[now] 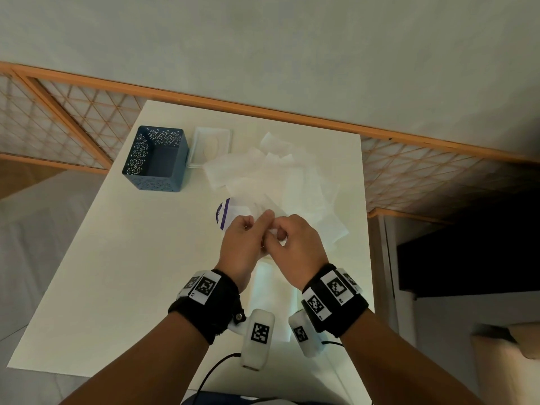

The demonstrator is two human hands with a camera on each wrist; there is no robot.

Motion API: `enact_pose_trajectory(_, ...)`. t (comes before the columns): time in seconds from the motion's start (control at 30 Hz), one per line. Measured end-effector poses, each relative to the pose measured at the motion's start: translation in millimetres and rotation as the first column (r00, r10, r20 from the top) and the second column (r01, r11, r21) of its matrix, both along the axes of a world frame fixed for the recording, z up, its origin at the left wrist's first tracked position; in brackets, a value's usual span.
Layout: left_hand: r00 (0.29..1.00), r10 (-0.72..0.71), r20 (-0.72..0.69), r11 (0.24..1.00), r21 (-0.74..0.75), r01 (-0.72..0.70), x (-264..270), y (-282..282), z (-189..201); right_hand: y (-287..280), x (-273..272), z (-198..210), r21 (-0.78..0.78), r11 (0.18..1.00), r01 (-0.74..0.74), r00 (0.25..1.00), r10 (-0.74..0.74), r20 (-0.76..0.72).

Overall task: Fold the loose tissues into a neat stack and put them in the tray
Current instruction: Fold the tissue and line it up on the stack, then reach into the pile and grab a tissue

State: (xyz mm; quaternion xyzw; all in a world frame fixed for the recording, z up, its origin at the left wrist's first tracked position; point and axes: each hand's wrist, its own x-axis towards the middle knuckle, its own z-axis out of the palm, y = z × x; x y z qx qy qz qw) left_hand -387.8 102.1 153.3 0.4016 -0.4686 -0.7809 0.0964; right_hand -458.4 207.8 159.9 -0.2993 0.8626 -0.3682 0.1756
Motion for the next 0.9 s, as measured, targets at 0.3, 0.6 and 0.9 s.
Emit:
enact_pose_trajectory(0.3, 0.995, 0.075, -0.062, 0.994, -0.077, -0.080, 11.0, -26.7, -0.8, 22.1, -14.9, 6.1, 0.047, 0.994, 0.103, 0.995, -0.103, 0.003)
enact_pose_trajectory(0.6, 0.986, 0.038, -0.164, 0.996, 0.081, -0.025, 10.9, -38.7, 6.3, 22.7, -37.7, 6.1, -0.197, 0.946, 0.255, 0.823, -0.106, 0.558)
enact_pose_trajectory(0.9, 0.999, 0.042, 0.004, 0.999, 0.027, -0.042, 17.4, -30.6, -17.2, 29.6, -20.4, -11.9, -0.146, 0.963, 0.226, 0.775, -0.087, 0.626)
